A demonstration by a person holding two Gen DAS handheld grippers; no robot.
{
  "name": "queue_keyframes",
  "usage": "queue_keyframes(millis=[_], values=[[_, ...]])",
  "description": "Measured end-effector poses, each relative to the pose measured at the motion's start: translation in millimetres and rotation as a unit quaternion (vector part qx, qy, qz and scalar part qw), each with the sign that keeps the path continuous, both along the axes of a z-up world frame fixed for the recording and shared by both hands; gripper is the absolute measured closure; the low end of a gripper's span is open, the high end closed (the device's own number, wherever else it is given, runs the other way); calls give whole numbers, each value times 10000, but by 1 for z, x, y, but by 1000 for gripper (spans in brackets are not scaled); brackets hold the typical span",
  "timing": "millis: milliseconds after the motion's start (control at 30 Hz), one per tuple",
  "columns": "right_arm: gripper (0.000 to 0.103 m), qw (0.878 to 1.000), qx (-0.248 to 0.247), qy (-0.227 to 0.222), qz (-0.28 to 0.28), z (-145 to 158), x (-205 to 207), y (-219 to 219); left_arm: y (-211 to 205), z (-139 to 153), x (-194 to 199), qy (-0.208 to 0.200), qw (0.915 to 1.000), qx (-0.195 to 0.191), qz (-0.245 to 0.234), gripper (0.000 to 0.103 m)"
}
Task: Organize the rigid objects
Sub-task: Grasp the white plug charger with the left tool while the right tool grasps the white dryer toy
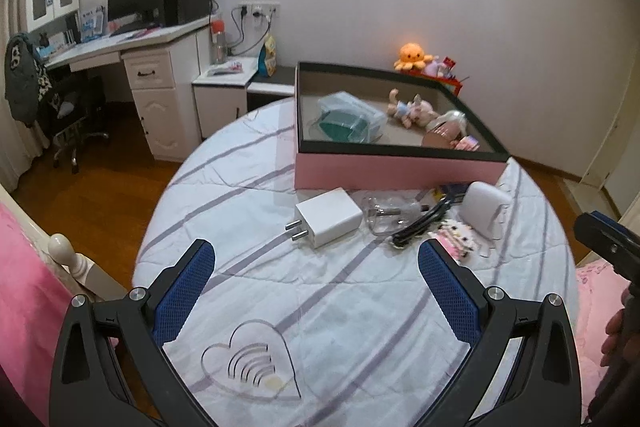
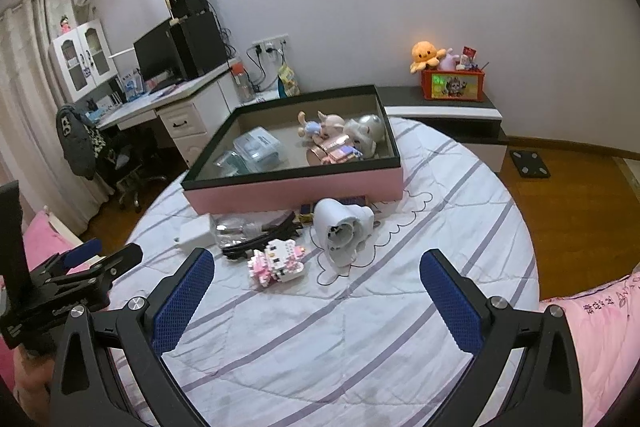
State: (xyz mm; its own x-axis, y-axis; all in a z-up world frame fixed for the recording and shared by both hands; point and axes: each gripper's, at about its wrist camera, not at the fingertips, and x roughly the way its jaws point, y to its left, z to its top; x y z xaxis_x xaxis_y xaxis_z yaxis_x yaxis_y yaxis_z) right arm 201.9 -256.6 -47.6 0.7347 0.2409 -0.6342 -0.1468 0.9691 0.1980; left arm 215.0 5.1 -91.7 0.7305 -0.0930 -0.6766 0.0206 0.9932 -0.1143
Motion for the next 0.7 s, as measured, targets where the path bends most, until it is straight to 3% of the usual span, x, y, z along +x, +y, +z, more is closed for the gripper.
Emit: queue_keyframes(millis=[400, 700], values=[[0, 9980, -154, 611, -49, -43, 57, 1, -8, -56, 73, 723, 9966, 382, 98, 0], [0, 9957, -199, 907, -65, -69, 99, -1, -18, -72, 104, 937, 9945, 461, -96, 2]])
